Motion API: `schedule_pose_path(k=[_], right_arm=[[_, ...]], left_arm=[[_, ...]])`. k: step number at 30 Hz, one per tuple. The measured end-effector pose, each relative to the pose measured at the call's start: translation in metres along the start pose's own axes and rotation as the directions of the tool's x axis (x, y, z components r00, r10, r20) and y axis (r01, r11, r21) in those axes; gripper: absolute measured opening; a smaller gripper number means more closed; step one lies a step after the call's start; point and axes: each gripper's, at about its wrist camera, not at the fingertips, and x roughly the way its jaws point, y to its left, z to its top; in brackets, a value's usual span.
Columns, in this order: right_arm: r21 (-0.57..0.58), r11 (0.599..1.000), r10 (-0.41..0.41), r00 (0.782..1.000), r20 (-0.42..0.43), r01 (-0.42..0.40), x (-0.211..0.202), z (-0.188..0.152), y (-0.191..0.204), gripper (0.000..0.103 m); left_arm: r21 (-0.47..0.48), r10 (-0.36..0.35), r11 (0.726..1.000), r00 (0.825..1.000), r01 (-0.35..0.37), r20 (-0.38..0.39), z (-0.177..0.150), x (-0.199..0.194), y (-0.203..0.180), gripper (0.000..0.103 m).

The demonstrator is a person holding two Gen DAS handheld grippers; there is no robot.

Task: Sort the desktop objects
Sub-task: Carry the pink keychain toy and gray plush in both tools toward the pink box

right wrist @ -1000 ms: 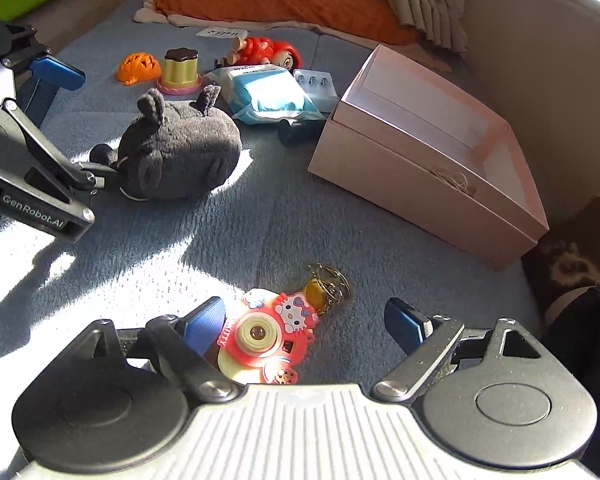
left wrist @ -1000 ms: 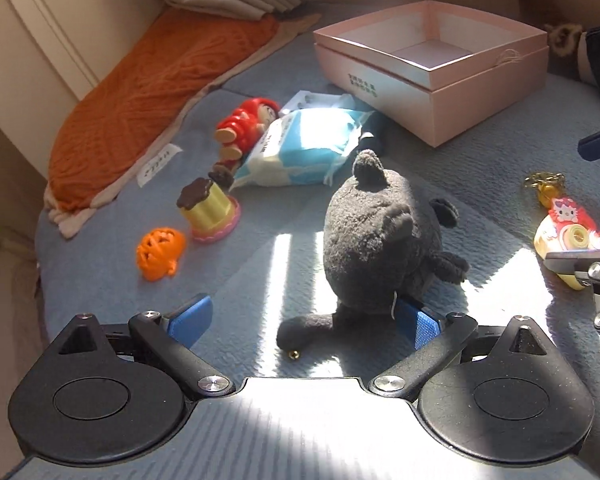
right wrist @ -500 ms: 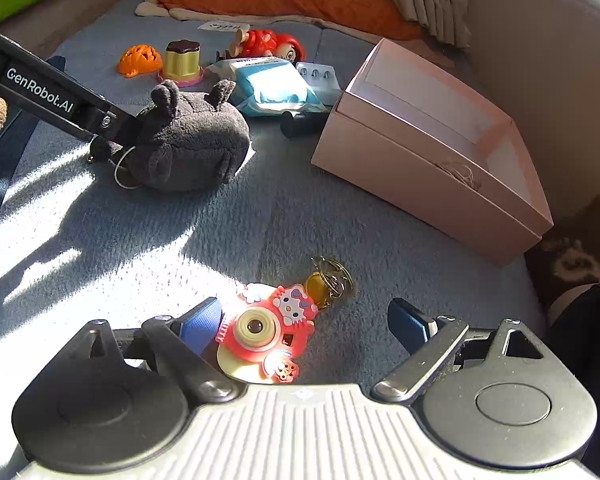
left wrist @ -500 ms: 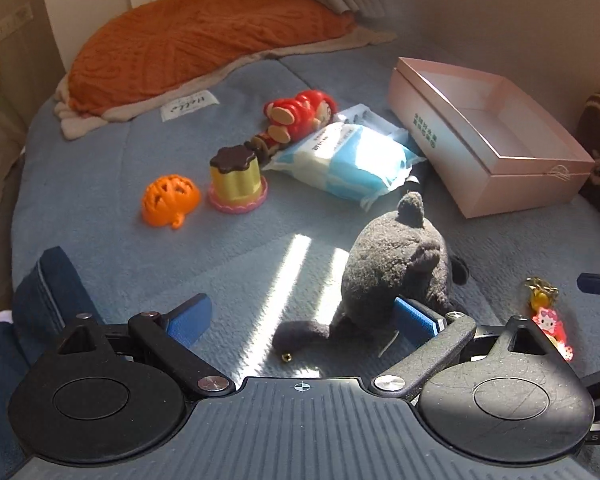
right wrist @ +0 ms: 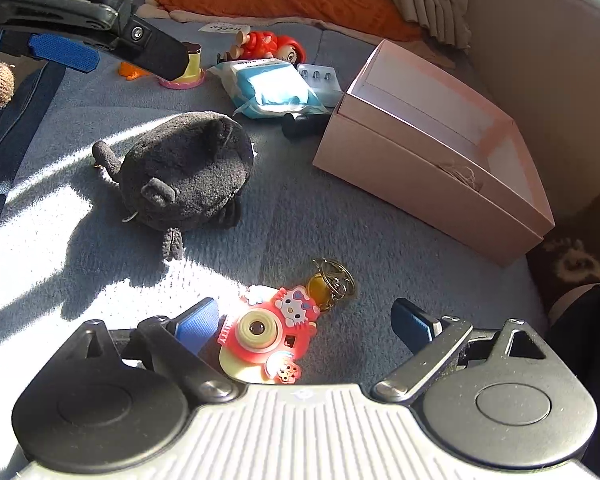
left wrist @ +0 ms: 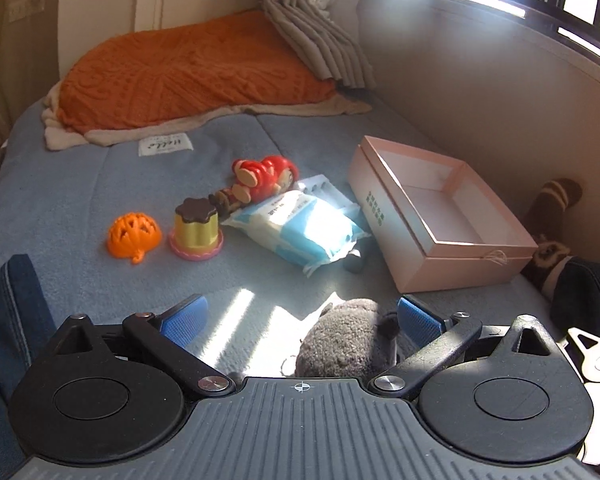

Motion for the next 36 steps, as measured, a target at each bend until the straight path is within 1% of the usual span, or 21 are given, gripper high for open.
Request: schedule_pose_path(k=[2,5,7,9,10,11,13,14,15,16,19,22,24,26,28,30,33,36], right_arm=[[-0.004,1.000,-0.002,1.000,-0.004,0.002,0.001,0.000,0.001,0.094],[0.000,1.000,-0.006,1.000,-0.008,0.006,0.001,-0.001,0.000,0.094],[0.012,1.000,-0.005,1.000,-0.009,0.005,0.001,-0.002,-0.003,0.094],[0.032,0.999,0.014,1.000,-0.019,-0.013,0.004,-0.002,-0.006,0.092],[0.040,0.999,0.024,0.999,-0.025,-0.023,0.005,-0.002,-0.007,0.088],[0.048,0.998,0.040,0.999,-0.032,-0.039,0.007,-0.002,-0.008,0.086],[0.051,0.996,0.069,0.997,-0.046,-0.067,0.008,-0.001,-0.006,0.072],[0.042,0.997,0.073,0.996,-0.044,-0.071,0.007,-0.001,-0.004,0.069],[0.030,0.996,0.081,0.996,-0.040,-0.079,0.005,-0.001,-0.002,0.059],[0.021,0.996,0.093,0.995,-0.043,-0.092,0.003,-0.001,0.000,0.051],[0.031,0.992,0.122,0.990,-0.066,-0.120,-0.001,0.000,0.001,0.051],[0.102,0.979,0.188,0.978,-0.090,-0.179,-0.011,0.005,-0.010,0.051],[0.134,0.967,0.229,0.970,-0.081,-0.217,-0.024,0.011,-0.020,0.051],[0.139,0.960,0.251,0.966,-0.056,-0.241,-0.041,0.016,-0.031,0.051],[0.135,0.960,0.251,0.968,-0.024,-0.246,-0.059,0.020,-0.042,0.050],[0.138,0.960,0.246,0.969,0.007,-0.245,-0.075,0.025,-0.055,0.043],[0.143,0.961,0.229,0.971,0.066,-0.236,-0.099,0.032,-0.074,0.043],[0.136,0.967,0.200,0.972,0.126,-0.217,-0.116,0.038,-0.087,0.043]], left_arm=[[0.012,-0.022,1.000,0.999,0.022,-0.040,0.000,0.011,-0.009,0.103],[0.079,-0.013,0.997,0.994,0.022,-0.106,-0.010,0.039,-0.028,0.103],[0.103,0.002,0.995,0.988,0.014,-0.154,-0.018,0.053,-0.033,0.103],[0.118,0.013,0.993,0.985,0.007,-0.173,-0.025,0.060,-0.035,0.103],[0.127,0.021,0.992,0.984,0.001,-0.176,-0.027,0.060,-0.035,0.099],[0.135,0.030,0.991,0.983,-0.006,-0.180,-0.029,0.061,-0.033,0.086],[0.125,0.021,0.992,0.978,0.005,-0.207,-0.031,0.063,-0.029,0.075],[0.112,0.018,0.994,0.978,0.006,-0.209,-0.032,0.062,-0.027,0.075],[0.108,0.014,0.994,0.979,0.008,-0.206,-0.032,0.061,-0.026,0.074],[0.116,0.018,0.993,0.980,0.005,-0.200,-0.032,0.059,-0.027,0.073],[0.168,0.050,0.985,0.985,-0.022,-0.163,-0.033,0.047,-0.034,0.073],[0.235,0.050,0.972,0.989,-0.016,-0.140,-0.035,0.027,-0.038,0.072],[0.285,0.046,0.959,0.991,-0.008,-0.129,-0.036,0.011,-0.040,0.072],[0.325,0.048,0.946,0.992,-0.007,-0.119,-0.038,-0.004,-0.043,0.072],[0.336,0.041,0.942,0.992,0.000,-0.116,-0.036,-0.016,-0.046,0.072],[0.340,0.025,0.940,0.995,0.008,-0.092,-0.029,-0.029,-0.051,0.072],[0.360,-0.010,0.933,0.999,0.024,-0.040,-0.013,-0.044,-0.066,0.072],[0.373,-0.040,0.927,0.999,0.042,-0.013,0.002,-0.048,-0.082,0.072]])
